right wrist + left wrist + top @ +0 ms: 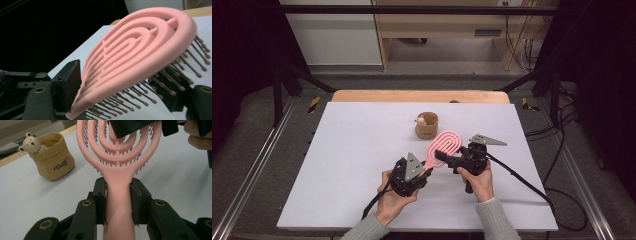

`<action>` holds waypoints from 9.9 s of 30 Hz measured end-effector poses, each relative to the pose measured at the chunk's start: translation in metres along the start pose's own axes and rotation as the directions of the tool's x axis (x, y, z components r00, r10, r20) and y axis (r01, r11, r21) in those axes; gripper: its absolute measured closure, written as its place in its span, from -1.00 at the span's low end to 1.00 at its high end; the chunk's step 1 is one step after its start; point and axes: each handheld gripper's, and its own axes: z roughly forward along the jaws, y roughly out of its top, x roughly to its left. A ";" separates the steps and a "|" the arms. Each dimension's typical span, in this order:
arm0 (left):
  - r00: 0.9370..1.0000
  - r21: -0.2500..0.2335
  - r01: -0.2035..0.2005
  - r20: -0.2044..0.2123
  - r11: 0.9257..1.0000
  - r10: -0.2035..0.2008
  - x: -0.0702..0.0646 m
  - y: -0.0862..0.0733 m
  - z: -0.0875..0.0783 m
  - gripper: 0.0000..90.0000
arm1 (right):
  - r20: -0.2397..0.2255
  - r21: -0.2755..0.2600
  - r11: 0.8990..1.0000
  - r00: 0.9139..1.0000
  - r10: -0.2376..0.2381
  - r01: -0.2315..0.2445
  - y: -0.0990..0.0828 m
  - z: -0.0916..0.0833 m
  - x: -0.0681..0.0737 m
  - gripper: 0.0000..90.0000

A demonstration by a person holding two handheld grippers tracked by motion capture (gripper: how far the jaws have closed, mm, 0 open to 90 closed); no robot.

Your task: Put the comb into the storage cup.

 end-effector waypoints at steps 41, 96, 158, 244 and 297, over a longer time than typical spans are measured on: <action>0.999 0.015 -0.034 -0.017 0.999 0.034 -0.004 -0.006 0.010 0.55 | -0.115 0.024 0.998 0.991 0.065 -0.063 0.002 -0.005 0.004 0.37; 0.984 -0.061 0.120 0.137 0.991 -0.110 0.043 -0.013 -0.014 -0.78 | -0.054 -0.025 1.000 0.998 -0.010 0.009 0.008 -0.017 0.005 0.40; 0.964 -0.157 0.254 -0.039 0.954 -0.263 0.143 -0.097 -0.084 -0.90 | 0.006 -0.074 0.991 0.994 -0.112 0.112 0.044 -0.027 0.021 0.40; 0.955 -0.156 0.277 -0.066 0.948 -0.290 0.158 -0.115 -0.096 -0.95 | 0.291 -0.092 0.980 0.946 -0.143 0.176 0.159 0.014 0.005 0.40; 0.955 -0.154 0.277 -0.063 0.948 -0.290 0.158 -0.116 -0.095 -0.95 | 0.377 -0.051 0.985 0.916 -0.134 0.165 0.159 0.063 -0.020 0.40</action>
